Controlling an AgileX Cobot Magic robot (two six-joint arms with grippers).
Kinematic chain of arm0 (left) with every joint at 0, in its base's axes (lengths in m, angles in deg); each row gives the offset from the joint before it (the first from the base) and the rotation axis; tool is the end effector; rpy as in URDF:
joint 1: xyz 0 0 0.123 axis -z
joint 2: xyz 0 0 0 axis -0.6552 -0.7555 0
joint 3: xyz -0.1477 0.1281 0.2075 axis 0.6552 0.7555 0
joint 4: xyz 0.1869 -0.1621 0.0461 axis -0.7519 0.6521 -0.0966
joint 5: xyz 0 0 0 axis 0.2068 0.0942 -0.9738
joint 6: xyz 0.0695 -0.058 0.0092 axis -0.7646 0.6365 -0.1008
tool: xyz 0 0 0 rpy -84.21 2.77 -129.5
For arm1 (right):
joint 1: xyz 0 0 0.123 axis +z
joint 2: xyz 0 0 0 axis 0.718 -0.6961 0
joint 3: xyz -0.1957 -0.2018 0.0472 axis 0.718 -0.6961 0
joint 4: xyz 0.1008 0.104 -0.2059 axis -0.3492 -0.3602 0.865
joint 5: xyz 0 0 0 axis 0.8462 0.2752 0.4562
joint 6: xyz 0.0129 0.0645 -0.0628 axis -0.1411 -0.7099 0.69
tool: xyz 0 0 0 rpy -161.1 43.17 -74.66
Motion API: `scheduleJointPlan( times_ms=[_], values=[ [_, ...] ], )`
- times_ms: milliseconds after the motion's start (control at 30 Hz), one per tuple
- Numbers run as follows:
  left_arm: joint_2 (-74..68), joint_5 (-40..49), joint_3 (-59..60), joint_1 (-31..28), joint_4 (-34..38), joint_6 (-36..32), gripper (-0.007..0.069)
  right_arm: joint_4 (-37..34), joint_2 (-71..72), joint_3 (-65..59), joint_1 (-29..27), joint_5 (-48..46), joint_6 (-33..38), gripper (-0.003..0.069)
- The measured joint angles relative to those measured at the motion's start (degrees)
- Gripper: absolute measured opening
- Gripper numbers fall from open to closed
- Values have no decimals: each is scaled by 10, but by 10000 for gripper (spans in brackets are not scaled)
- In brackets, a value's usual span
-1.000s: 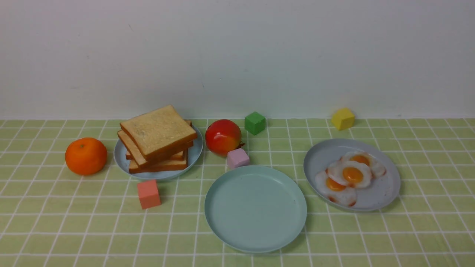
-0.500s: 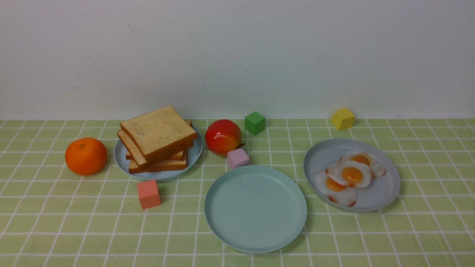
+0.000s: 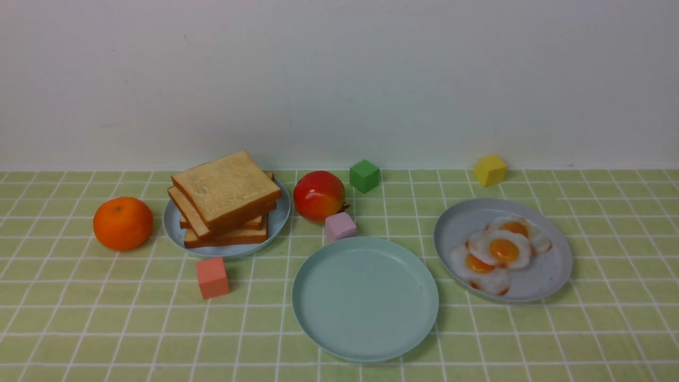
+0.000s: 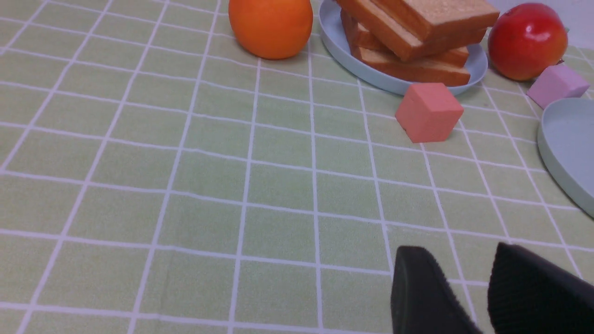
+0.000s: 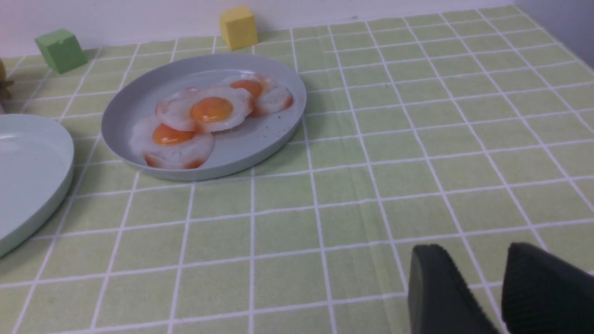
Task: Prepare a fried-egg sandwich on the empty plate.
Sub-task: Use the left arm to grab a slice of bread
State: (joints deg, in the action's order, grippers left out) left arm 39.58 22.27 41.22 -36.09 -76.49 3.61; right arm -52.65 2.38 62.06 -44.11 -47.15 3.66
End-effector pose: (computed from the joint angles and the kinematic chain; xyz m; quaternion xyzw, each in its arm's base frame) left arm 0.0523 -0.0054 0.1704 -0.0621 0.8024 -0.1017 0.5847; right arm 0.0525 -0.0057 0.1744 0.0431 0.7999 0.0000 0.5986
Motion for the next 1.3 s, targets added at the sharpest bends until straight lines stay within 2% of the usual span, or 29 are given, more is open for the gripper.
scheduleJointPlan(
  times_ms=[200, 367, 533, 667, 767, 800, 833, 900, 967, 1067, 1167, 1200, 1233, 1267, 1300],
  values=[
    [0, -56, 0, 0, 2, 0, 238, 1, 0, -5, 0, 62, 0, 241],
    [0, -126, 0, 0, 47, 0, 238, 5, 0, -5, 0, 118, 0, 241],
    [0, -129, 0, 0, 55, 0, 238, 5, 0, -5, 0, 120, 0, 241],
    [0, -142, 0, 0, 66, 3, 238, -11, 0, -5, 0, 160, -12, 241],
    [0, -192, 0, 0, 106, 27, 238, -36, 0, -5, 0, 241, -46, 241],
    [0, -259, 0, 0, 139, 43, 238, -56, 0, -5, 0, 317, -68, 241],
    [0, -268, 0, 0, 139, 44, 238, -56, 0, -5, 0, 317, -68, 241],
    [0, -356, -2, 0, 167, 55, 238, -80, -1, -2, 0, 399, -81, 241],
    [0, -376, -32, 0, 172, 57, 238, -106, -15, 24, 0, 424, -85, 241],
    [-7, -339, -126, 0, 170, 58, 238, -155, -67, 110, 0, 422, -87, 241],
    [-57, -267, -231, 0, 168, 60, 238, -167, -132, 200, 0, 389, -87, 241],
    [-62, -267, -231, 0, 168, 60, 238, -167, -132, 208, 0, 386, -87, 241],
    [-110, -203, -305, 0, 166, 60, 238, -165, -185, 281, 0, 350, -87, 241],
    [-123, -195, -313, 0, 166, 60, 238, -164, -190, 288, 0, 339, -87, 241],
    [-175, -131, -373, 0, 165, 60, 238, -158, -237, 348, 0, 299, -87, 241]
  ],
)
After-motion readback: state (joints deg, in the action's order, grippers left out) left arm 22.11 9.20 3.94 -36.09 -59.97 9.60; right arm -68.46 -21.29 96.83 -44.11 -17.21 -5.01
